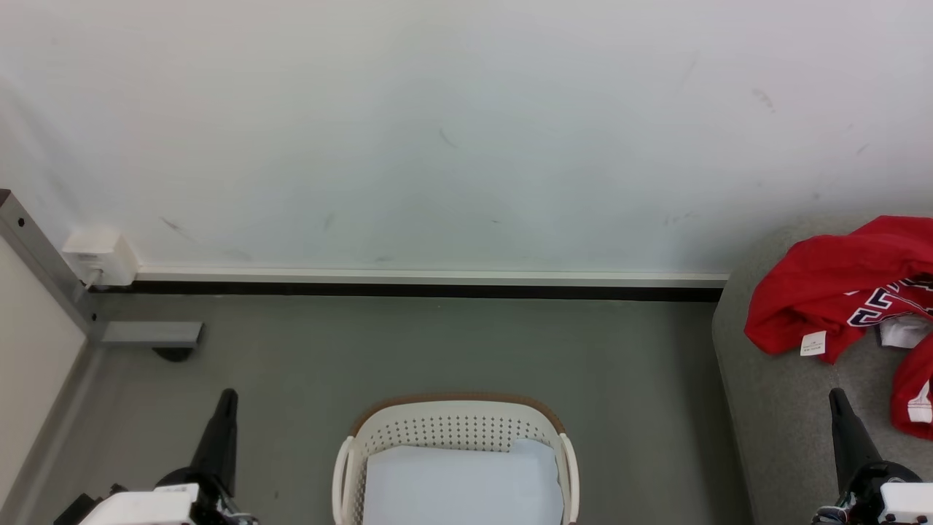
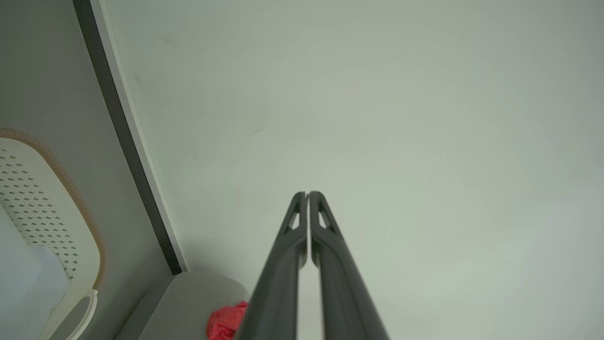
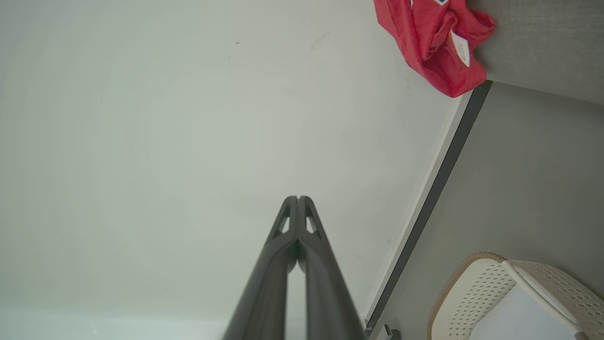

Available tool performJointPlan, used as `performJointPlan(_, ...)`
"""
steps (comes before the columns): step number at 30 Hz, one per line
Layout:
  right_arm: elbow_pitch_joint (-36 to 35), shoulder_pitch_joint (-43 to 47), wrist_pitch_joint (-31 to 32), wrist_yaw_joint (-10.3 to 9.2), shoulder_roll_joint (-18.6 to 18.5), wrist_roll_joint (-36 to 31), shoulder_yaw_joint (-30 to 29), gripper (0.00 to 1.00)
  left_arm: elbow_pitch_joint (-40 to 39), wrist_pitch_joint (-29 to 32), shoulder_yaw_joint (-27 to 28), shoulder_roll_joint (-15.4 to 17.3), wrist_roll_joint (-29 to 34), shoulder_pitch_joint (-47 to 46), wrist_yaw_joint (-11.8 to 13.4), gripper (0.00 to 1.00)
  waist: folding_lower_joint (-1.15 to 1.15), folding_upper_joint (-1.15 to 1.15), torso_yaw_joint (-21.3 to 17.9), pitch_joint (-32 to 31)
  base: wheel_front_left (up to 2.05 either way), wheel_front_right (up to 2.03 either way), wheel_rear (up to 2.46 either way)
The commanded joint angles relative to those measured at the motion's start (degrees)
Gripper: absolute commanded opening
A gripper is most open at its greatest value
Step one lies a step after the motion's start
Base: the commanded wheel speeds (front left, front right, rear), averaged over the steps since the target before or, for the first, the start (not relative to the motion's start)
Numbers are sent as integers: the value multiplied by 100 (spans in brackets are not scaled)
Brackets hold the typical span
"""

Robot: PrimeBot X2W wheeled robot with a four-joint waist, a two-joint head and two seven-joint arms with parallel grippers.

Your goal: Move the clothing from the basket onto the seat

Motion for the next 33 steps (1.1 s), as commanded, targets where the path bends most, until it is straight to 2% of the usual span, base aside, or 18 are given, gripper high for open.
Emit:
performJointPlan(1,-31,-68,11,-12,15,-4,-24,0,-21,24,15,40,-77,-44,-27,0,0,0,0,0,0,0,0)
performJointPlan(33,-28,-70,18,-12,27,-30,-44,0,-22,22,13,40,-78,-43,-27,0,0,0,0,0,0,0,0)
